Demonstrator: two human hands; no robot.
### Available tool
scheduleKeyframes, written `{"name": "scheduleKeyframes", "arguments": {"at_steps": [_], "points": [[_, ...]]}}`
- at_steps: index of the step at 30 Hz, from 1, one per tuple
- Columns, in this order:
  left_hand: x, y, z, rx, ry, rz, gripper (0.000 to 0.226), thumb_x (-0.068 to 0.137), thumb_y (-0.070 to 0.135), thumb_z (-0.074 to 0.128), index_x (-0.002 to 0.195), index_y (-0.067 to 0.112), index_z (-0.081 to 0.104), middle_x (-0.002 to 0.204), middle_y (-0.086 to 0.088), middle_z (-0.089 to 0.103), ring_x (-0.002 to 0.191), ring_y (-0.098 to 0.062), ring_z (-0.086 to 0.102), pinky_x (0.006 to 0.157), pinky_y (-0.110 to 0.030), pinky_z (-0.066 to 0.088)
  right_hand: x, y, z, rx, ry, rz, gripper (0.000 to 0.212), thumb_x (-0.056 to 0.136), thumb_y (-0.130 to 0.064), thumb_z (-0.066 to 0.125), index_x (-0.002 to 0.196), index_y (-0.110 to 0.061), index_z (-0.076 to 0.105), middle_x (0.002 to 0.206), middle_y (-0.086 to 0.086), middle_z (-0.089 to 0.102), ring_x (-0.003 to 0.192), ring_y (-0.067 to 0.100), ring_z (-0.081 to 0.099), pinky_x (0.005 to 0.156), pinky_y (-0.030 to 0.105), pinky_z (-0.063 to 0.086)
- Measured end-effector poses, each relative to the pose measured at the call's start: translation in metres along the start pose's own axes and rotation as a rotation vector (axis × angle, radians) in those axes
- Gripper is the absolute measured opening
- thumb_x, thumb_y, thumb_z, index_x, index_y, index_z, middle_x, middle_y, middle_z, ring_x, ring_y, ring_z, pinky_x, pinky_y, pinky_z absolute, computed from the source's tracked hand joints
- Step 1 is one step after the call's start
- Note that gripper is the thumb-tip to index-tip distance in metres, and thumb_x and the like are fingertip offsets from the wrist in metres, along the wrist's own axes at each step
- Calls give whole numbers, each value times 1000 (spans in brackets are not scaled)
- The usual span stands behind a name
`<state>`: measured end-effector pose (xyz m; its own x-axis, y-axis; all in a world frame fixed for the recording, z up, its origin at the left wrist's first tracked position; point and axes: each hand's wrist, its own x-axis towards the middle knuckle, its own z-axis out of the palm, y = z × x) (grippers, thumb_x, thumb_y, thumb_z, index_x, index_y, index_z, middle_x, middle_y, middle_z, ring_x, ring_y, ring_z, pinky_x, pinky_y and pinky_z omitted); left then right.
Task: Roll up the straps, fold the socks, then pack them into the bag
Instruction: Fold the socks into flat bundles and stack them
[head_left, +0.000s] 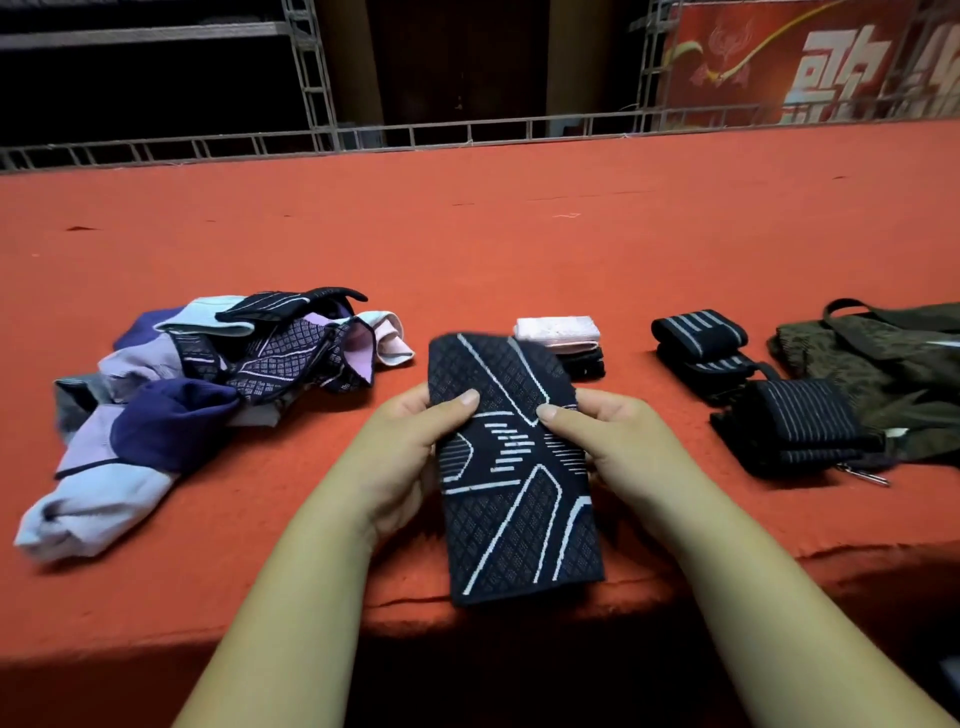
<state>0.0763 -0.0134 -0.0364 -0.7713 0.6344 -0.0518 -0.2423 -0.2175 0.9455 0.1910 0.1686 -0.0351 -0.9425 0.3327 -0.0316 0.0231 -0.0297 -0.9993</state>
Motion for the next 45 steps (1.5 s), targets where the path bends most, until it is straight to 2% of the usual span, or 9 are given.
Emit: {"name": "scheduleKeyframes", "arguments": {"at_steps": [2,5,9,14,18,27,33,39,45], "points": [[-4,0,-5,18,-12,-6,32,102,12,63,130,-3,66,127,-29,71,107,-36,71,95,-47,61,1,3,0,34,-4,-28,20,101,-24,70,116,-13,78,113,19,79,101,38,76,87,49,59],[-10,7,-12,-20,-47,35,27,102,6,60,127,-4,68,118,-25,75,98,-31,76,83,-40,65,2,-2,-2,107,-84,-84,21,101,-22,68,118,-14,78,114,19,78,93,31,72,86,46,56],[-1,-2,-35,209,63,36,23,96,5,72,118,1,73,116,-25,76,98,-34,76,88,-46,64,12,12,0,-39,-68,-33,16,103,-14,63,109,-9,77,78,8,70,56,16,55,50,26,46],[7,-16,-49,260,91,-37,15,97,4,71,112,-1,70,95,-13,76,80,-18,75,71,-29,63,26,30,-1,-248,-19,5,15,101,-12,62,97,-9,76,70,7,68,60,19,58,50,32,46],[13,-17,-57,219,23,-34,23,97,-2,67,120,-4,69,110,-20,70,97,-26,72,82,-32,64,31,31,-3,-209,3,-27,17,101,-14,62,105,-20,78,72,9,63,56,18,55,44,28,42],[12,-19,-62,116,9,-64,27,99,-2,62,123,5,71,119,-17,76,100,-26,74,85,-33,62,32,32,-5,-51,0,2,28,102,-8,60,113,-25,79,68,5,61,52,15,55,43,25,45],[11,-20,-64,60,-10,-52,30,95,-6,64,124,1,70,125,-21,73,111,-32,71,104,-45,58,31,32,-5,3,-11,22,28,101,-4,57,108,-20,79,61,-4,58,53,11,52,44,21,43],[10,-18,-66,91,34,-68,28,96,-9,57,100,10,76,95,-9,76,82,-15,70,75,-24,61,30,30,-5,-39,-22,29,46,97,3,46,104,-21,84,76,7,65,58,12,51,46,24,42],[9,-16,-61,69,77,-63,30,98,2,48,101,10,77,100,-13,74,87,-19,72,82,-29,63,29,29,-7,15,-52,18,37,94,-15,47,107,-13,82,71,1,66,61,14,51,48,27,38]]}}
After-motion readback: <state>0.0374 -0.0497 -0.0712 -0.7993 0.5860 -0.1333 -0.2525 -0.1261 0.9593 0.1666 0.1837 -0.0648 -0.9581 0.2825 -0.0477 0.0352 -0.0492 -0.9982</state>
